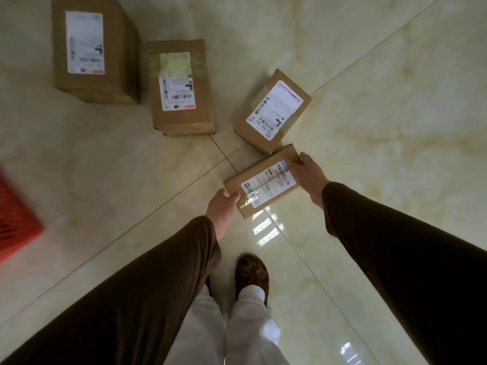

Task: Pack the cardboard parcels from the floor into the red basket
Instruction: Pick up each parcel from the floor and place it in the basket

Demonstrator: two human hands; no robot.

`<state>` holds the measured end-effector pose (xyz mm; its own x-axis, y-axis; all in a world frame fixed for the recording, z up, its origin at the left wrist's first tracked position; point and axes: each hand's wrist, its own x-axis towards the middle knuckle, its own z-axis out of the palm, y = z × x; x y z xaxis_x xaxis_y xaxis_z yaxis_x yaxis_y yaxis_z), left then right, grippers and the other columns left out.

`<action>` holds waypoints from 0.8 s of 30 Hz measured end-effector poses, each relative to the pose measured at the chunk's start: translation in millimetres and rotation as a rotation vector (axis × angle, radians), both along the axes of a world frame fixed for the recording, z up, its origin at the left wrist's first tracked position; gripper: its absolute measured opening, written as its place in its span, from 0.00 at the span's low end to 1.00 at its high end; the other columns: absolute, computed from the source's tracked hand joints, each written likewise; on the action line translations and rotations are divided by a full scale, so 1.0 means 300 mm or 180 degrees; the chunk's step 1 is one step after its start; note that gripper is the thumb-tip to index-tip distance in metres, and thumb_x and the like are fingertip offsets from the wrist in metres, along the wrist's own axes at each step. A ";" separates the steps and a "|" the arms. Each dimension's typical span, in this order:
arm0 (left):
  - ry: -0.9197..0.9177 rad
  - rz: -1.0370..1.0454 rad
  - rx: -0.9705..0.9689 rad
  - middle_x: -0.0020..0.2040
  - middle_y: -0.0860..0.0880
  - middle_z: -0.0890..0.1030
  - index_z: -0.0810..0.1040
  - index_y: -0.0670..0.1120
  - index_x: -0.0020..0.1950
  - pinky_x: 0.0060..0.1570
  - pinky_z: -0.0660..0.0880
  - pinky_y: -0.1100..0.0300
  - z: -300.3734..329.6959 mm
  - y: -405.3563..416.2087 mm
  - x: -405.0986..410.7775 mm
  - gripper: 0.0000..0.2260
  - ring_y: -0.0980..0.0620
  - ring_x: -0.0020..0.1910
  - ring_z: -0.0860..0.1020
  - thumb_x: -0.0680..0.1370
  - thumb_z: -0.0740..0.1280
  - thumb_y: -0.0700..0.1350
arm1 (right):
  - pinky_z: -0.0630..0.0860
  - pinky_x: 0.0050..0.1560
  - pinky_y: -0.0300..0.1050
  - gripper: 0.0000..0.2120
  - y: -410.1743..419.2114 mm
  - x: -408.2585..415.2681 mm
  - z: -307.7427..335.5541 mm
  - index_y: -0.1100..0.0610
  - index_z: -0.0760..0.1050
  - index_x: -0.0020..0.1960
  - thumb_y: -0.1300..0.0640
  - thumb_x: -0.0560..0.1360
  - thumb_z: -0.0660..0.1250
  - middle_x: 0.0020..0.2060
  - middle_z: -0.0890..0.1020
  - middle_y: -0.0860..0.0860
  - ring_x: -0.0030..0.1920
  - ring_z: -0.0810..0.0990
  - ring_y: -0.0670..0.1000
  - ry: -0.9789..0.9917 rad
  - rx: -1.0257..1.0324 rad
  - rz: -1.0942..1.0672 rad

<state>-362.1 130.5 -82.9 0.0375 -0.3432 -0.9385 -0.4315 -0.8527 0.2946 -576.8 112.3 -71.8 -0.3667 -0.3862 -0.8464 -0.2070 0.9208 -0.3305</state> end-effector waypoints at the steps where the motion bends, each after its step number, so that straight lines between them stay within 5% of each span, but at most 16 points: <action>1: 0.0074 0.0081 0.0016 0.72 0.42 0.74 0.69 0.45 0.76 0.63 0.72 0.53 -0.007 0.000 -0.004 0.22 0.43 0.67 0.76 0.83 0.62 0.51 | 0.72 0.42 0.39 0.29 -0.006 0.004 -0.002 0.56 0.57 0.83 0.56 0.85 0.61 0.63 0.78 0.56 0.54 0.77 0.53 -0.0037 0.0036 0.0036; 4: 0.0107 0.0392 0.0025 0.62 0.45 0.80 0.72 0.46 0.71 0.48 0.76 0.57 0.004 -0.001 -0.005 0.18 0.50 0.52 0.79 0.82 0.63 0.49 | 0.80 0.52 0.51 0.28 -0.002 0.003 -0.042 0.54 0.68 0.77 0.48 0.77 0.62 0.62 0.82 0.55 0.57 0.83 0.58 0.0064 -0.0001 0.0152; 7: -0.0094 0.0452 -0.0203 0.53 0.48 0.78 0.70 0.44 0.68 0.34 0.68 0.63 0.061 -0.001 0.020 0.14 0.57 0.41 0.75 0.83 0.62 0.46 | 0.82 0.58 0.59 0.28 0.043 -0.035 -0.142 0.53 0.76 0.65 0.44 0.69 0.58 0.56 0.84 0.56 0.58 0.83 0.62 0.0147 -0.0110 0.0288; 12: -0.0289 0.0565 -0.0648 0.55 0.49 0.78 0.69 0.46 0.66 0.35 0.71 0.63 0.230 -0.003 0.133 0.11 0.57 0.43 0.77 0.84 0.60 0.42 | 0.80 0.41 0.44 0.19 0.035 0.117 0.201 0.56 0.77 0.69 0.57 0.80 0.60 0.53 0.86 0.55 0.51 0.87 0.58 0.0145 -0.0348 0.0136; 24: -0.0501 0.1361 -0.1281 0.50 0.52 0.79 0.70 0.48 0.64 0.34 0.72 0.68 0.693 0.027 0.514 0.10 0.60 0.41 0.78 0.84 0.61 0.39 | 0.84 0.56 0.52 0.11 0.011 0.516 0.664 0.51 0.74 0.63 0.59 0.83 0.62 0.54 0.84 0.50 0.53 0.86 0.54 -0.0224 -0.0936 0.0289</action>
